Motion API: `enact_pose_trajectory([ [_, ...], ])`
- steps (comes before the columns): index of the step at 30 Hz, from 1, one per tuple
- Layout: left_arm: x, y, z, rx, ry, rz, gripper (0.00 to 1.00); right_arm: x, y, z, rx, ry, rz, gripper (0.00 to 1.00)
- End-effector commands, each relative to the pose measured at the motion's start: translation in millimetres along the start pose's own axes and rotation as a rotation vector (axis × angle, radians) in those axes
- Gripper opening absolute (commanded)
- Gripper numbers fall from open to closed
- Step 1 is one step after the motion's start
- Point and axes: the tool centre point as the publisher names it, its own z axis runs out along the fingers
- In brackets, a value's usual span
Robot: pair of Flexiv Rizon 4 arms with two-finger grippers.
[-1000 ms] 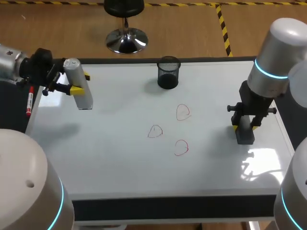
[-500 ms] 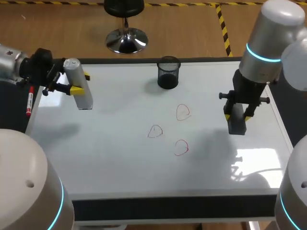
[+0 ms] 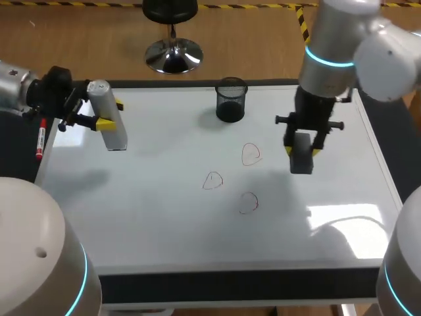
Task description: Pick up the inspection probe, press it on each red-marked spot on the whiteboard one by one, put down the probe, pick up the eraser, and wipe off all the red marks.
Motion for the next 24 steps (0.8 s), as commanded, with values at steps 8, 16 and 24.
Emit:
enact_pose_trajectory([
  [8, -0.5, -0.8, -0.8, 0.0, 0.002, 0.001, 0.0, 39.2, 19.9, 13.5, 0.047, -0.051, -0.012, 0.0],
  [16, -0.5, -0.8, -0.8, 0.0, 0.002, 0.001, 0.0, 39.2, 19.9, 13.5, 0.047, -0.051, -0.012, 0.0],
  [24, -0.5, -0.8, -0.8, 0.0, 0.002, 0.001, 0.0, 39.2, 19.9, 13.5, 0.047, -0.051, -0.012, 0.0],
])
